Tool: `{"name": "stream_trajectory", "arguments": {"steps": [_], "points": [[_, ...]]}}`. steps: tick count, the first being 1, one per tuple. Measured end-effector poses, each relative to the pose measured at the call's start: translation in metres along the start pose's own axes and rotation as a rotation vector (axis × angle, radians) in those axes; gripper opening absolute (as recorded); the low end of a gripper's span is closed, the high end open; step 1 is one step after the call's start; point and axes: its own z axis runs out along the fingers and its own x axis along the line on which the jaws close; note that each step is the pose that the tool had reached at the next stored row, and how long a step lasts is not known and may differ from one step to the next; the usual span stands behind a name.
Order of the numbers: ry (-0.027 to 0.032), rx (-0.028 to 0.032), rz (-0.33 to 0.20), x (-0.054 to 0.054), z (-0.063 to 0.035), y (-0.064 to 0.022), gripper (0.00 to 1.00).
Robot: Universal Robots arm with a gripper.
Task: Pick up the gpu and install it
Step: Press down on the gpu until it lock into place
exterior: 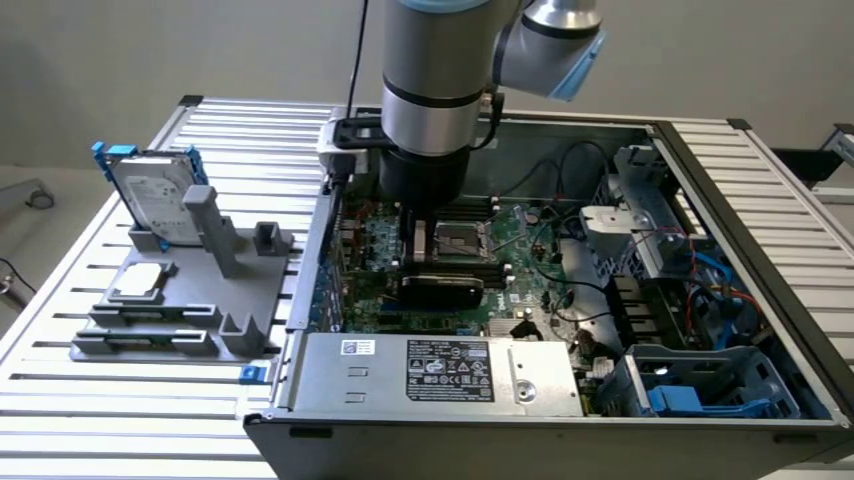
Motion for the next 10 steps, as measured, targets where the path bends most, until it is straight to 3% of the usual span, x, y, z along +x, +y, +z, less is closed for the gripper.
{"name": "stream_trajectory", "arguments": {"steps": [10], "points": [[0.0, 0.0, 0.0, 0.0, 0.0027, -0.0001, 0.11]]}}
